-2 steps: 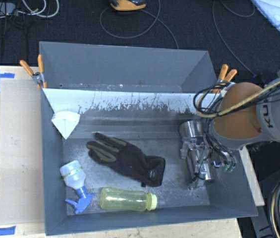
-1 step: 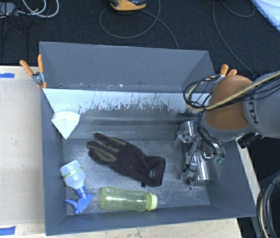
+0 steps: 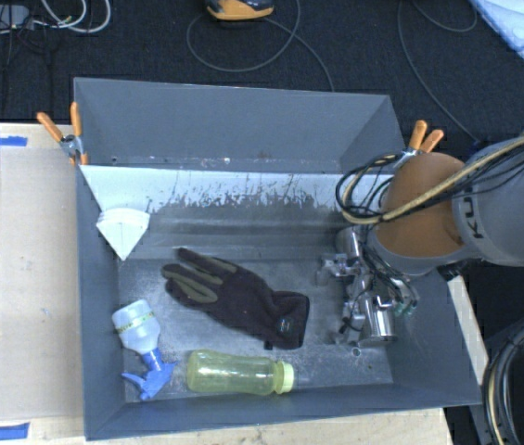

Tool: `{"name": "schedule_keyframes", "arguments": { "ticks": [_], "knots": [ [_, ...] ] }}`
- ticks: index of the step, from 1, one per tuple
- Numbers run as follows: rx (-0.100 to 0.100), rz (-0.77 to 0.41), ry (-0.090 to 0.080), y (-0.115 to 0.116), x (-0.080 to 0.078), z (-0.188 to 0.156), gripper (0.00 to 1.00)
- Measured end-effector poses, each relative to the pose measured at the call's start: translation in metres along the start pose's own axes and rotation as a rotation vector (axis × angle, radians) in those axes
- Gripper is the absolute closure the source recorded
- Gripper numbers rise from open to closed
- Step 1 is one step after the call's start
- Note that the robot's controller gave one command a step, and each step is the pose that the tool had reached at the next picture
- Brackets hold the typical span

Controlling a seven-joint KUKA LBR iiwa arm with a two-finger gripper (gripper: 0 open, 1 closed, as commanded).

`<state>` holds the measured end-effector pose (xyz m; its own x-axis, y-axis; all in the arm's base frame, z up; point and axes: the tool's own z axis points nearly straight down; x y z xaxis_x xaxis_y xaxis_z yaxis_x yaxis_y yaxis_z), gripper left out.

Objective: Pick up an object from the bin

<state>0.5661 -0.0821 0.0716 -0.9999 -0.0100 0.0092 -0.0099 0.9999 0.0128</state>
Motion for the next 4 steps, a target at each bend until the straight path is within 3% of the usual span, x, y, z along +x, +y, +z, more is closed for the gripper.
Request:
{"name": "schedule_keyframes", "arguments": {
  "ticks": [1,2,3,4],
  "knots": [
    [-0.005,-0.16,0.013,0.031,0.014,0.002,0.0],
    [-0.006,0.009,0.009,0.05,0.01,0.002,0.0],
    [-0.004,-0.117,0.01,0.068,-0.006,0.002,0.0],
    [-0.006,-0.335,0.008,0.089,-0.02,0.002,0.0]
  ]
}}
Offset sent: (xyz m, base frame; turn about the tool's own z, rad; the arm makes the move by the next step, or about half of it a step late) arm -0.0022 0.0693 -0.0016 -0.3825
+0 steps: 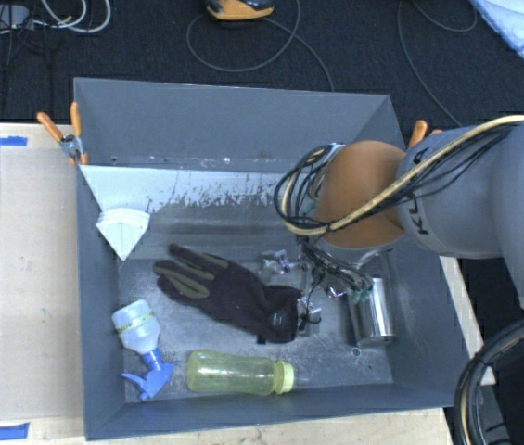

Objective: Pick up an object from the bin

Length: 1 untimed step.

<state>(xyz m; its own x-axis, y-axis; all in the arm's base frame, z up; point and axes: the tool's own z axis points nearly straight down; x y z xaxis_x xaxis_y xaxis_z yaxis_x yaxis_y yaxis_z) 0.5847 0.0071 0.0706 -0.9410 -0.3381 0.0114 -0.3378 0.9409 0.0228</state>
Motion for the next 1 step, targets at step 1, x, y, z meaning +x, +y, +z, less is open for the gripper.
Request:
{"name": "schedule_keyframes", "arguments": {
  "ticks": [1],
  "knots": [
    [0.0,-0.057,-0.002,0.0197,-0.0341,-0.0055,1.0]
  ]
}}
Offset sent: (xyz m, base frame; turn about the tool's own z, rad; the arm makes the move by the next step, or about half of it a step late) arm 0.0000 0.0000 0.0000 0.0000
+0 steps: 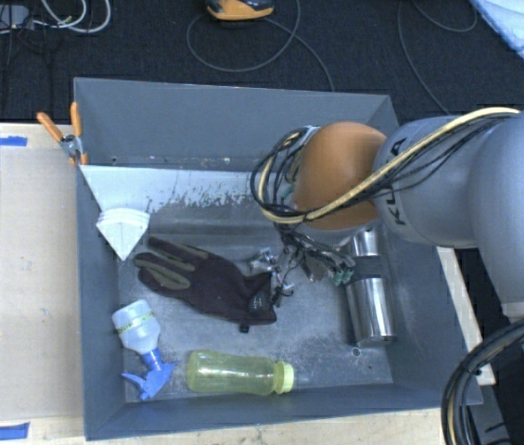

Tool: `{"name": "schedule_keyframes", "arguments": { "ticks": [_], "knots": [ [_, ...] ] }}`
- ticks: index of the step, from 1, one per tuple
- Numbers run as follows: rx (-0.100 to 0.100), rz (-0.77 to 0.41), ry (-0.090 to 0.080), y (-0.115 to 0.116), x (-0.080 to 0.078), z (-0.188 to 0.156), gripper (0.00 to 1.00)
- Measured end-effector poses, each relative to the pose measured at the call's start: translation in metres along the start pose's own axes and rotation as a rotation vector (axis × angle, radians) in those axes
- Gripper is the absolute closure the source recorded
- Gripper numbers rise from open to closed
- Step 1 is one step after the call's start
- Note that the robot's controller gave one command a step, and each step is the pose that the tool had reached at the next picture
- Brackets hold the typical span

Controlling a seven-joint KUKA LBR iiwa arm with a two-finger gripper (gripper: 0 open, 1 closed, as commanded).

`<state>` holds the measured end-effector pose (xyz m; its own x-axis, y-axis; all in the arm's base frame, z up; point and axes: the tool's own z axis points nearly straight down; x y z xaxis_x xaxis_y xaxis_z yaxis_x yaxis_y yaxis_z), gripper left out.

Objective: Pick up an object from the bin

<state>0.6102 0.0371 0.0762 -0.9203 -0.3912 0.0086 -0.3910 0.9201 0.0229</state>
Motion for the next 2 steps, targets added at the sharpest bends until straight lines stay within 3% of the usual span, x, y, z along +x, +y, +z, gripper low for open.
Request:
{"name": "schedule_keyframes", "arguments": {
  "ticks": [1,2],
  "knots": [
    [0.0,0.0,0.0,0.0,0.0,0.0,1.0],
    [0.001,0.011,-0.005,0.005,-0.008,-0.161,1.0]
  ]
}}
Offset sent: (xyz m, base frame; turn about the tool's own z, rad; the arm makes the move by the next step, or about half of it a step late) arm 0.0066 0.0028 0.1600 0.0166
